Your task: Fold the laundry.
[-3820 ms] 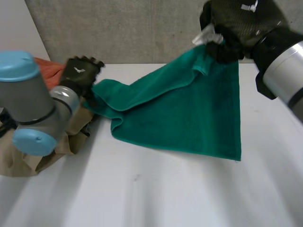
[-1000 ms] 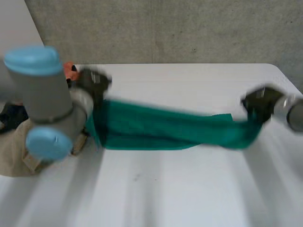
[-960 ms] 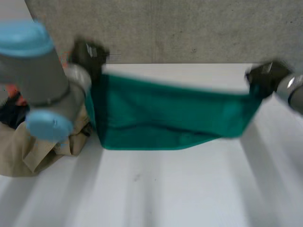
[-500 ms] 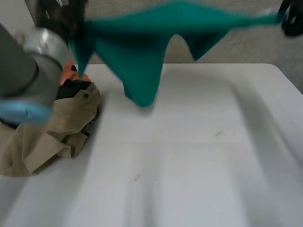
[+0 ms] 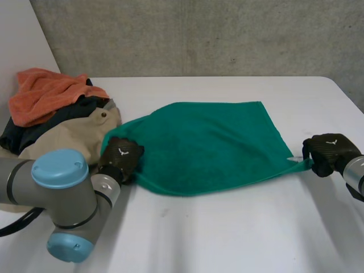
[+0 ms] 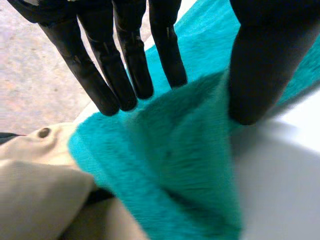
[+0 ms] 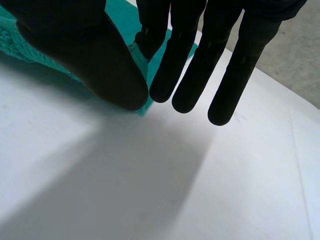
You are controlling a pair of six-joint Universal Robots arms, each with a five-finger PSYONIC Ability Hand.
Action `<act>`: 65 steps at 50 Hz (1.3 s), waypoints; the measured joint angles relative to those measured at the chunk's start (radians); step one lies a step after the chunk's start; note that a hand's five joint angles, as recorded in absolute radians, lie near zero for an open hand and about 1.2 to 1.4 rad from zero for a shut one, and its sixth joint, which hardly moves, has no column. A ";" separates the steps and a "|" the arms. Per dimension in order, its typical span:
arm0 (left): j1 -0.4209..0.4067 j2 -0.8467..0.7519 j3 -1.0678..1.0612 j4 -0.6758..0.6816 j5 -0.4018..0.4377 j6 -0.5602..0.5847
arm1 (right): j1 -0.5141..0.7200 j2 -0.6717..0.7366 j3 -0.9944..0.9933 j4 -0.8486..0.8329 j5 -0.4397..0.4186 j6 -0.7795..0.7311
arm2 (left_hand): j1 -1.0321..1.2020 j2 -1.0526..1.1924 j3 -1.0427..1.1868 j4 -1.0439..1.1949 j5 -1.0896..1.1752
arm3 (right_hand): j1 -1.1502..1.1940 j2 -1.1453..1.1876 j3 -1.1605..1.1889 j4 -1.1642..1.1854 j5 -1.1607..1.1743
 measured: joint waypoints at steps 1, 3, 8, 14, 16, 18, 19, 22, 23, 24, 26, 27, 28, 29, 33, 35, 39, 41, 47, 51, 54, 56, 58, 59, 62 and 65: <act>0.002 0.000 0.002 0.004 -0.005 0.004 | -0.003 -0.001 -0.003 0.004 0.001 0.001 | 0.000 0.000 0.000 0.000 0.000 | 0.000 0.000 0.000 0.000 0.000; 0.009 0.003 0.004 0.018 -0.024 0.020 | -0.009 -0.006 -0.011 0.013 0.003 0.008 | -0.086 -0.082 -0.078 -0.085 -0.088 | 0.000 0.000 0.000 0.000 0.000; 0.020 0.016 -0.013 0.040 -0.067 0.075 | -0.018 -0.019 -0.017 0.020 0.004 0.023 | -0.110 -0.123 -0.125 -0.128 -0.139 | 0.000 0.000 0.000 0.000 0.000; 0.037 0.038 -0.058 0.046 -0.080 0.131 | -0.019 -0.025 -0.019 0.019 0.006 0.025 | -0.110 -0.124 -0.125 -0.128 -0.137 | 0.000 0.000 0.000 0.000 0.000; 0.046 0.046 -0.076 0.044 -0.074 0.139 | -0.019 -0.025 -0.020 0.019 0.006 0.023 | -0.100 -0.110 -0.113 -0.115 -0.117 | 0.000 0.000 0.000 0.000 0.000; 0.053 0.055 -0.091 0.038 -0.063 0.140 | -0.018 -0.025 -0.021 0.022 0.007 0.021 | -0.046 -0.060 -0.064 -0.061 -0.062 | 0.000 0.000 0.000 0.000 0.000; 0.055 0.057 -0.096 0.036 -0.058 0.140 | -0.018 -0.025 -0.022 0.023 0.007 0.020 | -0.046 -0.060 -0.064 -0.061 -0.062 | 0.000 0.000 0.000 0.000 0.000; 0.063 0.082 -0.118 0.010 -0.030 0.138 | -0.018 -0.030 -0.023 0.039 0.006 0.011 | 0.411 0.371 0.352 0.355 0.351 | 0.000 0.000 0.000 0.000 0.000; 0.064 0.090 -0.123 0.001 -0.023 0.136 | -0.018 -0.033 -0.023 0.046 0.006 0.007 | 0.440 0.402 0.382 0.385 0.383 | 0.000 0.000 0.000 0.000 0.000; 0.065 0.101 -0.129 -0.010 -0.017 0.135 | -0.019 -0.036 -0.023 0.054 0.005 0.003 | 0.459 0.449 0.434 0.440 0.435 | 0.000 0.000 0.000 0.000 0.000; 0.066 0.123 -0.137 -0.032 -0.009 0.133 | -0.022 -0.046 -0.024 0.074 0.003 -0.009 | 0.459 0.475 0.458 0.465 0.452 | 0.000 0.000 0.000 0.000 0.000; 0.066 0.135 -0.140 -0.043 -0.006 0.132 | -0.023 -0.049 -0.024 0.080 0.002 -0.013 | 0.459 0.475 0.458 0.465 0.452 | 0.000 0.000 0.000 0.000 0.000; 0.065 0.167 -0.149 -0.073 -0.003 0.130 | -0.029 -0.068 -0.028 0.115 -0.002 -0.036 | 0.459 0.489 0.472 0.478 0.453 | 0.000 0.000 0.000 0.000 0.000; 0.064 0.194 -0.153 -0.098 -0.003 0.129 | -0.033 -0.080 -0.031 0.136 -0.005 -0.050 | 0.459 0.490 0.472 0.478 0.453 | 0.000 0.000 0.000 0.000 0.000; 0.055 0.349 -0.163 -0.254 -0.003 0.125 | -0.069 -0.162 -0.067 0.289 -0.022 -0.156 | 0.459 0.490 0.474 0.482 0.453 | 0.000 0.000 0.000 0.000 0.000; 0.048 0.419 -0.159 -0.330 -0.002 0.124 | -0.091 -0.202 -0.093 0.384 -0.032 -0.212 | 0.459 0.491 0.477 0.482 0.453 | 0.000 0.000 0.000 0.000 0.000; 0.025 0.586 -0.127 -0.539 0.014 0.122 | -0.147 -0.280 -0.166 0.639 -0.052 -0.340 | 0.459 0.492 0.477 0.482 0.453 | 0.000 0.000 0.000 0.000 0.000; 0.015 0.643 -0.105 -0.630 0.026 0.121 | -0.168 -0.302 -0.198 0.751 -0.060 -0.393 | 0.459 0.492 0.477 0.482 0.453 | 0.000 0.000 0.000 0.000 0.001; 0.011 0.665 -0.041 -0.823 0.079 0.115 | -0.185 -0.302 -0.244 0.950 -0.052 -0.506 | 0.459 0.492 0.477 0.482 0.453 | 0.000 0.000 0.000 0.000 0.003; 0.034 0.537 0.006 -0.858 0.106 0.117 | -0.157 -0.244 -0.244 0.957 -0.010 -0.534 | 0.459 0.492 0.477 0.483 0.453 | 0.000 0.000 0.000 0.000 0.003; 0.054 0.408 0.060 -0.844 0.104 0.125 | -0.124 -0.186 -0.255 0.915 0.028 -0.529 | 0.459 0.492 0.477 0.483 0.453 | 0.000 0.000 0.000 0.000 0.003; 0.065 0.317 0.119 -0.828 0.092 0.135 | -0.095 -0.144 -0.277 0.873 0.055 -0.517 | 0.459 0.492 0.477 0.483 0.453 | 0.000 0.000 0.000 0.000 0.003; 0.070 0.236 0.201 -0.807 0.072 0.147 | -0.062 -0.102 -0.316 0.821 0.085 -0.490 | 0.459 0.492 0.477 0.483 0.453 | 0.000 0.000 0.000 0.000 0.003; 0.071 0.194 0.260 -0.791 0.059 0.155 | -0.041 -0.080 -0.349 0.787 0.102 -0.466 | 0.459 0.492 0.477 0.483 0.453 | 0.000 0.000 0.000 0.000 0.003; 0.068 0.126 0.422 -0.730 0.034 0.172 | 0.008 -0.039 -0.456 0.691 0.141 -0.377 | 0.459 0.492 0.477 0.483 0.453 | 0.000 0.000 0.000 0.000 0.003; 0.062 0.095 0.617 -0.618 0.019 0.177 | 0.050 -0.020 -0.590 0.552 0.180 -0.225 | 0.459 0.492 0.477 0.483 0.453 | 0.000 0.000 0.000 0.000 0.003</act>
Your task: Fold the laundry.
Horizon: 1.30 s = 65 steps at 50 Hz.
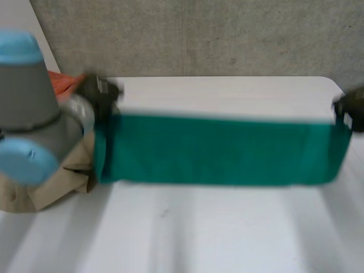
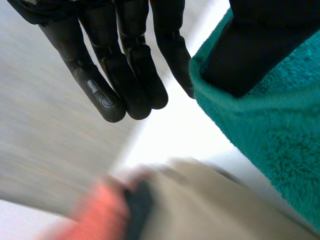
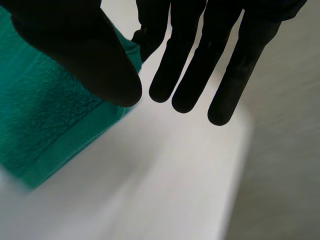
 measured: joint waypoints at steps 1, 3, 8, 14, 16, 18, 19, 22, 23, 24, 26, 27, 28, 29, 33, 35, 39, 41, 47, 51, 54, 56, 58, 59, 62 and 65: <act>-0.002 -0.001 0.051 0.040 -0.001 -0.004 | 0.008 0.000 -0.036 -0.049 0.011 0.053 | 0.000 0.000 0.000 0.000 0.000 | 0.000 0.000 0.000 0.000 0.000; -0.004 0.007 0.142 0.135 -0.001 -0.019 | 0.020 -0.012 -0.105 -0.175 0.035 0.182 | 0.000 0.000 0.000 0.000 0.000 | 0.000 0.000 0.000 0.000 0.000; -0.004 0.066 0.262 0.414 0.021 -0.103 | 0.015 -0.081 -0.181 -0.493 0.092 0.448 | 0.000 0.000 0.000 0.000 0.000 | 0.007 0.000 0.000 0.000 0.000; 0.020 0.103 0.239 0.554 0.037 -0.176 | -0.003 -0.125 -0.165 -0.664 0.113 0.535 | 0.000 0.000 0.000 0.000 0.000 | 0.012 0.000 0.000 0.000 0.000; 0.032 0.105 0.209 0.543 0.036 -0.185 | -0.006 -0.123 -0.152 -0.659 0.103 0.531 | 0.000 0.000 0.000 0.000 0.000 | 0.021 0.000 0.000 0.000 0.000; 0.045 0.104 0.166 0.522 0.033 -0.191 | -0.007 -0.118 -0.135 -0.635 0.089 0.522 | 0.000 0.000 0.000 0.001 0.000 | 0.028 0.000 0.000 0.000 0.000; 0.050 0.104 0.142 0.513 0.032 -0.194 | -0.007 -0.115 -0.127 -0.622 0.083 0.517 | 0.000 0.000 0.000 0.002 0.000 | 0.029 0.000 0.000 0.000 0.000; 0.061 0.101 0.054 0.495 0.035 -0.198 | -0.006 -0.101 -0.089 -0.569 0.050 0.498 | 0.000 0.000 0.000 0.003 0.000 | 0.030 0.000 0.001 0.000 0.004; 0.063 0.100 0.030 0.494 0.036 -0.199 | -0.006 -0.098 -0.079 -0.559 0.044 0.493 | 0.000 0.002 0.003 0.003 0.004 | 0.030 0.000 0.002 0.000 0.005; 0.064 0.099 0.008 0.494 0.038 -0.199 | -0.007 -0.095 -0.067 -0.546 0.035 0.487 | 0.000 0.002 0.003 0.003 0.004 | 0.030 0.000 0.002 0.000 0.005; 0.062 0.093 -0.069 0.499 0.048 -0.200 | -0.006 -0.083 -0.026 -0.514 0.009 0.466 | 0.000 0.002 0.003 0.003 0.004 | 0.030 0.000 0.002 0.000 0.005; 0.061 0.091 -0.097 0.502 0.052 -0.199 | -0.007 -0.079 -0.010 -0.504 0.000 0.458 | 0.000 0.002 0.003 0.003 0.004 | 0.030 0.000 0.002 0.000 0.005; 0.059 0.087 -0.129 0.507 0.058 -0.199 | -0.007 -0.073 0.010 -0.493 -0.010 0.448 | 0.000 0.002 0.003 0.003 0.004 | 0.030 0.000 0.002 0.000 0.005; 0.055 0.080 -0.172 0.512 0.065 -0.199 | -0.008 -0.065 0.036 -0.480 -0.023 0.435 | 0.000 0.002 0.003 0.004 0.004 | 0.030 0.000 0.002 0.000 0.005; 0.037 0.044 -0.318 0.534 0.087 -0.191 | -0.015 -0.030 0.137 -0.445 -0.061 0.379 | 0.000 0.002 0.003 0.004 0.004 | 0.030 0.000 0.002 0.000 0.005; 0.025 0.017 -0.390 0.547 0.096 -0.182 | -0.022 -0.006 0.194 -0.430 -0.077 0.344 | 0.000 0.002 0.003 0.004 0.004 | 0.030 0.000 0.002 0.000 0.005; 0.001 -0.049 -0.504 0.576 0.103 -0.154 | -0.037 0.044 0.303 -0.412 -0.095 0.266 | 0.000 0.002 0.003 0.004 0.004 | 0.030 0.000 0.002 0.000 0.005; -0.007 -0.075 -0.540 0.590 0.102 -0.139 | -0.043 0.061 0.341 -0.408 -0.100 0.236 | 0.000 0.002 0.003 0.004 0.004 | 0.030 0.000 0.002 0.000 0.005; -0.033 -0.106 -0.608 0.626 0.083 -0.090 | -0.063 0.085 0.431 -0.406 -0.106 0.176 | 0.000 0.002 0.003 0.004 0.004 | -0.183 -0.201 -0.202 -0.200 -0.203; -0.051 -0.045 -0.612 0.623 0.063 -0.080 | -0.056 0.071 0.447 -0.407 -0.099 0.203 | 0.000 0.002 0.003 0.004 0.004 | -0.735 -0.772 -0.770 -0.768 -0.780; -0.064 0.015 -0.604 0.610 0.053 -0.085 | -0.042 0.052 0.451 -0.408 -0.096 0.242 | 0.000 0.002 0.003 0.004 0.004 | -0.899 -0.933 -0.946 -0.944 -0.951; -0.074 0.060 -0.593 0.595 0.049 -0.092 | -0.023 0.028 0.454 -0.410 -0.093 0.291 | 0.000 0.002 0.003 0.004 0.004 | -0.918 -0.968 -0.981 -0.977 -0.982; -0.089 0.124 -0.571 0.561 0.047 -0.103 | 0.003 -0.004 0.458 -0.414 -0.093 0.360 | 0.000 0.002 0.003 0.004 0.004 | -0.918 -0.970 -0.983 -0.980 -0.982; -0.094 0.141 -0.565 0.549 0.047 -0.106 | 0.010 -0.012 0.458 -0.416 -0.093 0.379 | 0.000 0.002 0.003 0.004 0.004 | -0.918 -0.970 -0.983 -0.980 -0.982; -0.117 0.210 -0.531 0.486 0.048 -0.121 | 0.048 -0.035 0.458 -0.430 -0.096 0.463 | 0.000 0.002 0.003 0.004 0.004 | -0.918 -0.970 -0.983 -0.980 -0.982; -0.139 0.264 -0.497 0.425 0.049 -0.136 | 0.086 -0.033 0.453 -0.455 -0.099 0.523 | 0.000 0.002 0.003 0.004 0.004 | -0.918 -0.970 -0.983 -0.980 -0.982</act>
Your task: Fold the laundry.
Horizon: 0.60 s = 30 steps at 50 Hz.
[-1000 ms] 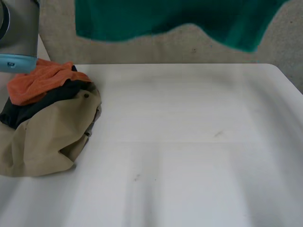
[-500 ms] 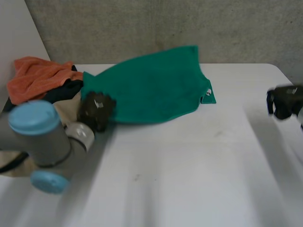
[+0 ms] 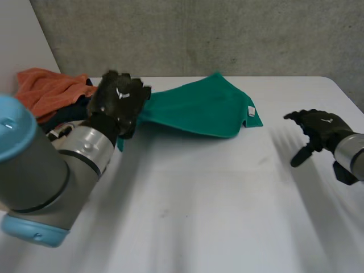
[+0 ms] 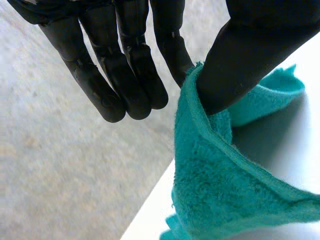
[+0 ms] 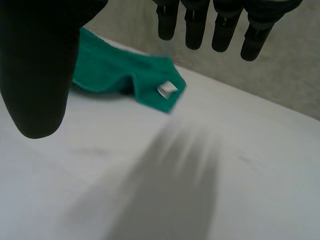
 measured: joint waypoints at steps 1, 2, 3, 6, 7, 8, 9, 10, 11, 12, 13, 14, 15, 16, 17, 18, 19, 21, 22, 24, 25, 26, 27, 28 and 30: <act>-0.008 0.019 0.013 -0.023 0.001 -0.006 | 0.016 0.005 -0.003 -0.011 -0.001 0.017 | 0.000 0.000 0.000 0.000 0.000 | 0.000 0.000 0.000 0.000 0.000; -0.016 0.038 0.026 -0.046 0.001 -0.011 | 0.031 0.011 -0.007 -0.022 -0.002 0.031 | 0.000 0.000 0.000 0.000 0.000 | 0.000 0.000 0.000 0.000 0.000; -0.023 0.053 0.036 -0.063 0.001 -0.016 | 0.036 0.013 -0.008 -0.025 -0.002 0.034 | 0.000 0.000 0.000 0.000 0.000 | 0.000 0.000 0.000 0.000 0.000; -0.044 0.095 0.066 -0.115 0.000 -0.026 | 0.089 0.037 -0.018 -0.052 0.000 0.059 | 0.000 0.000 0.000 0.000 0.000 | 0.000 0.000 0.000 0.000 0.000; -0.051 0.108 0.075 -0.131 0.000 -0.028 | 0.101 0.042 -0.020 -0.055 0.000 0.063 | 0.000 0.000 0.000 0.000 0.000 | 0.000 0.000 0.000 0.000 0.000; -0.058 0.122 0.085 -0.148 -0.001 -0.030 | 0.119 0.051 -0.023 -0.060 0.003 0.068 | 0.000 0.000 0.000 0.000 0.000 | 0.000 0.000 0.000 0.000 0.000; -0.066 0.136 0.095 -0.164 -0.002 -0.032 | 0.137 0.060 -0.026 -0.065 0.007 0.074 | 0.000 0.000 0.000 0.000 0.000 | 0.000 0.000 0.000 0.000 0.000; -0.071 0.144 0.101 -0.174 -0.002 -0.032 | 0.148 0.066 -0.028 -0.067 0.011 0.079 | 0.000 0.000 0.000 0.000 0.000 | 0.000 0.000 0.000 0.000 0.000; -0.081 0.161 0.112 -0.193 -0.003 -0.033 | 0.169 0.080 -0.033 -0.072 0.020 0.089 | 0.000 0.000 0.000 0.000 0.000 | 0.000 0.000 0.000 0.000 0.000; -0.086 0.170 0.118 -0.203 -0.004 -0.033 | 0.181 0.087 -0.037 -0.076 0.027 0.095 | 0.000 0.000 0.000 0.000 0.000 | 0.000 0.000 0.000 0.000 0.000; -0.094 0.183 0.127 -0.216 -0.004 -0.033 | 0.195 0.097 -0.042 -0.079 0.038 0.103 | 0.000 0.000 0.000 0.000 0.000 | 0.000 0.000 0.000 0.000 0.000; -0.100 0.192 0.133 -0.226 -0.005 -0.033 | 0.209 0.110 -0.048 -0.084 0.052 0.112 | 0.000 0.000 0.000 0.000 0.000 | 0.000 0.000 0.000 0.000 0.000; -0.108 0.203 0.140 -0.238 -0.006 -0.033 | 0.225 0.124 -0.055 -0.089 0.069 0.122 | 0.000 0.000 0.000 0.000 0.000 | 0.000 0.000 0.000 0.000 0.000; -0.114 0.211 0.146 -0.246 -0.006 -0.033 | 0.237 0.136 -0.062 -0.093 0.084 0.130 | 0.000 0.000 0.000 0.000 0.000 | 0.000 0.000 0.000 0.000 0.000; -0.121 0.221 0.153 -0.256 -0.008 -0.033 | 0.250 0.152 -0.071 -0.098 0.104 0.141 | 0.000 0.000 0.000 0.000 0.000 | 0.000 0.000 0.000 0.000 0.000; -0.129 0.229 0.159 -0.265 -0.009 -0.033 | 0.263 0.168 -0.081 -0.101 0.122 0.150 | 0.000 0.000 0.000 0.000 0.000 | 0.000 0.000 0.000 0.000 0.000; -0.137 0.239 0.167 -0.273 -0.011 -0.033 | 0.275 0.187 -0.092 -0.104 0.143 0.159 | 0.000 0.000 0.000 0.000 0.000 | 0.000 0.000 0.000 0.000 0.000; -0.155 0.255 0.182 -0.288 -0.016 -0.032 | 0.298 0.225 -0.116 -0.106 0.181 0.176 | 0.000 0.000 0.000 0.000 0.000 | 0.000 0.000 0.000 0.000 0.000; -0.163 0.262 0.189 -0.294 -0.019 -0.031 | 0.308 0.243 -0.126 -0.106 0.197 0.182 | 0.000 0.000 0.000 0.000 0.000 | 0.000 0.000 0.000 0.000 0.000; -0.178 0.274 0.204 -0.305 -0.025 -0.030 | 0.325 0.272 -0.143 -0.105 0.220 0.191 | 0.000 0.000 0.000 0.000 0.000 | 0.000 0.000 0.000 0.000 0.000; -0.188 0.281 0.214 -0.310 -0.030 -0.030 | 0.339 0.297 -0.156 -0.102 0.240 0.197 | 0.000 0.000 0.000 0.000 0.000 | 0.000 0.000 0.000 0.000 0.000; -0.194 0.284 0.220 -0.314 -0.033 -0.030 | 0.346 0.309 -0.162 -0.102 0.249 0.200 | 0.000 0.000 0.000 0.000 0.000 | 0.000 0.000 0.000 0.000 0.000; -0.201 0.289 0.228 -0.318 -0.037 -0.030 | 0.353 0.323 -0.170 -0.103 0.262 0.203 | 0.000 0.000 0.000 0.000 0.000 | 0.000 0.000 0.000 0.000 0.000; -0.210 0.295 0.237 -0.323 -0.043 -0.030 | 0.360 0.338 -0.178 -0.104 0.276 0.206 | 0.000 0.000 0.000 0.000 0.000 | 0.000 0.000 0.000 0.000 0.000; -0.221 0.303 0.248 -0.330 -0.052 -0.031 | 0.368 0.356 -0.191 -0.111 0.302 0.211 | 0.000 0.000 0.000 0.000 0.000 | 0.007 0.012 0.010 0.008 0.009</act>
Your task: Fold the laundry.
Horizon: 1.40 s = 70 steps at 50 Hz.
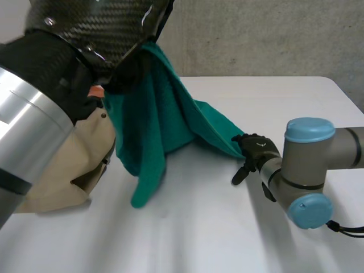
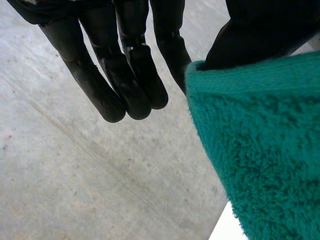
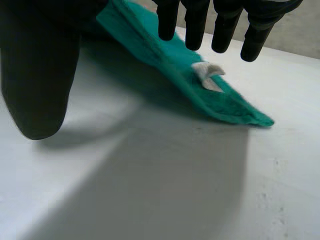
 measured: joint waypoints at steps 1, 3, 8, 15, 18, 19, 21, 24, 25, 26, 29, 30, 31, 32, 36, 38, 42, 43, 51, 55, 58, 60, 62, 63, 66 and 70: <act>-0.007 0.006 0.007 -0.004 -0.006 0.000 | 0.002 0.008 -0.007 -0.006 0.016 0.003 | 0.000 0.000 0.000 0.000 0.000 | 0.008 0.017 0.017 0.014 0.017; -0.015 0.016 0.013 -0.007 -0.013 -0.001 | 0.002 0.017 -0.015 -0.018 0.040 0.010 | 0.000 0.000 0.000 0.000 0.000 | 0.244 0.241 0.241 0.231 0.242; -0.025 0.053 0.016 -0.011 -0.026 -0.003 | -0.022 0.016 -0.020 -0.066 0.091 0.049 | 0.000 0.000 0.000 0.000 0.000 | 0.906 0.941 0.929 0.922 0.918; 0.042 0.087 -0.006 -0.011 -0.032 -0.012 | -0.137 -0.109 0.029 -0.107 0.060 0.085 | 0.000 0.000 0.000 0.000 0.000 | 0.906 0.960 0.970 0.973 0.935; 0.115 0.094 -0.025 -0.017 -0.024 -0.027 | -0.236 -0.233 0.053 -0.089 -0.015 0.037 | 0.000 0.000 0.000 0.000 0.000 | 0.906 0.960 0.971 0.974 0.935; 0.146 0.094 -0.034 -0.021 -0.017 -0.034 | -0.280 -0.289 0.059 -0.065 -0.058 0.003 | 0.000 0.000 0.000 0.000 0.000 | 0.906 0.960 0.971 0.974 0.935; 0.192 0.093 -0.048 -0.030 -0.001 -0.045 | -0.341 -0.365 0.059 -0.012 -0.128 -0.056 | 0.000 0.000 0.000 0.000 0.000 | 0.906 0.960 0.971 0.974 0.935; 0.296 0.082 -0.083 -0.055 0.052 -0.067 | -0.453 -0.496 0.030 0.145 -0.272 -0.187 | 0.000 0.000 0.000 0.000 0.000 | 0.906 0.960 0.971 0.974 0.935; 0.340 0.074 -0.100 -0.068 0.080 -0.077 | -0.499 -0.541 0.007 0.227 -0.329 -0.243 | 0.000 0.000 0.000 0.000 0.000 | 0.906 0.960 0.971 0.975 0.935; 0.371 0.066 -0.111 -0.076 0.101 -0.084 | -0.530 -0.567 -0.011 0.285 -0.364 -0.279 | 0.000 0.000 0.000 0.000 0.000 | 0.906 0.960 0.971 0.975 0.935; 0.456 0.025 -0.143 -0.104 0.166 -0.107 | -0.612 -0.615 -0.077 0.461 -0.447 -0.376 | 0.000 0.000 0.000 0.000 0.000 | 0.906 0.960 0.971 0.976 0.935; 0.493 -0.010 -0.156 -0.118 0.199 -0.120 | -0.646 -0.621 -0.115 0.549 -0.476 -0.421 | 0.000 0.000 0.000 0.000 0.000 | 0.906 0.960 0.971 0.977 0.935; 0.506 -0.030 -0.161 -0.125 0.213 -0.125 | -0.658 -0.619 -0.132 0.586 -0.487 -0.440 | 0.000 0.000 0.000 0.000 0.000 | 0.906 0.960 0.971 0.977 0.935; 0.515 -0.048 -0.165 -0.131 0.224 -0.131 | -0.666 -0.615 -0.147 0.616 -0.495 -0.455 | 0.000 0.000 0.000 0.000 0.000 | 0.906 0.960 0.971 0.977 0.935; 0.530 -0.204 -0.155 -0.162 0.270 -0.158 | -0.667 -0.537 -0.226 0.765 -0.513 -0.553 | 0.000 0.000 0.000 0.000 0.000 | 0.906 0.960 0.971 0.977 0.940; 0.511 -0.284 -0.128 -0.166 0.270 -0.163 | -0.640 -0.490 -0.245 0.791 -0.506 -0.587 | 0.000 0.000 0.000 0.000 0.001 | 0.906 0.960 0.971 0.977 0.953; 0.469 -0.418 -0.037 -0.143 0.239 -0.157 | -0.558 -0.378 -0.285 0.773 -0.447 -0.627 | 0.000 0.000 0.000 0.000 0.006 | 0.906 0.960 0.971 0.977 0.960; 0.454 -0.472 0.020 -0.119 0.217 -0.148 | -0.527 -0.336 -0.308 0.743 -0.412 -0.630 | 0.000 0.000 0.000 0.000 0.006 | 0.906 0.960 0.971 0.977 0.960; 0.428 -0.663 0.443 0.140 0.085 -0.087 | -0.414 -0.186 -0.548 0.344 -0.193 -0.484 | 0.000 0.000 0.000 0.000 0.006 | 0.906 0.960 0.971 0.977 0.960; 0.432 -0.665 0.584 0.333 0.067 -0.099 | -0.408 -0.202 -0.615 0.058 -0.123 -0.316 | 0.000 0.000 0.000 0.000 0.006 | 0.906 0.960 0.971 0.977 0.960; 0.436 -0.643 0.615 0.465 0.070 -0.142 | -0.412 -0.237 -0.609 -0.106 -0.086 -0.215 | 0.000 0.000 0.000 0.000 0.006 | 0.906 0.960 0.971 0.977 0.960; 0.437 -0.629 0.607 0.514 0.076 -0.170 | -0.415 -0.258 -0.593 -0.163 -0.076 -0.179 | 0.000 0.000 0.000 0.000 0.006 | 0.906 0.960 0.971 0.977 0.960; 0.440 -0.604 0.564 0.571 0.092 -0.221 | -0.419 -0.292 -0.549 -0.224 -0.073 -0.140 | 0.000 0.000 0.000 0.000 0.006 | 0.906 0.960 0.971 0.977 0.961; 0.441 -0.600 0.553 0.577 0.096 -0.228 | -0.419 -0.298 -0.540 -0.229 -0.075 -0.136 | 0.000 0.000 0.000 0.000 0.006 | 0.906 0.960 0.971 0.977 0.961; 0.446 -0.573 0.461 0.598 0.118 -0.257 | -0.421 -0.322 -0.479 -0.232 -0.096 -0.129 | 0.000 0.000 0.000 0.000 0.006 | 0.906 0.960 0.971 0.977 0.967; 0.453 -0.539 0.315 0.607 0.143 -0.256 | -0.426 -0.328 -0.401 -0.194 -0.138 -0.139 | 0.000 0.001 0.000 0.000 0.006 | 0.906 0.960 0.971 0.977 0.969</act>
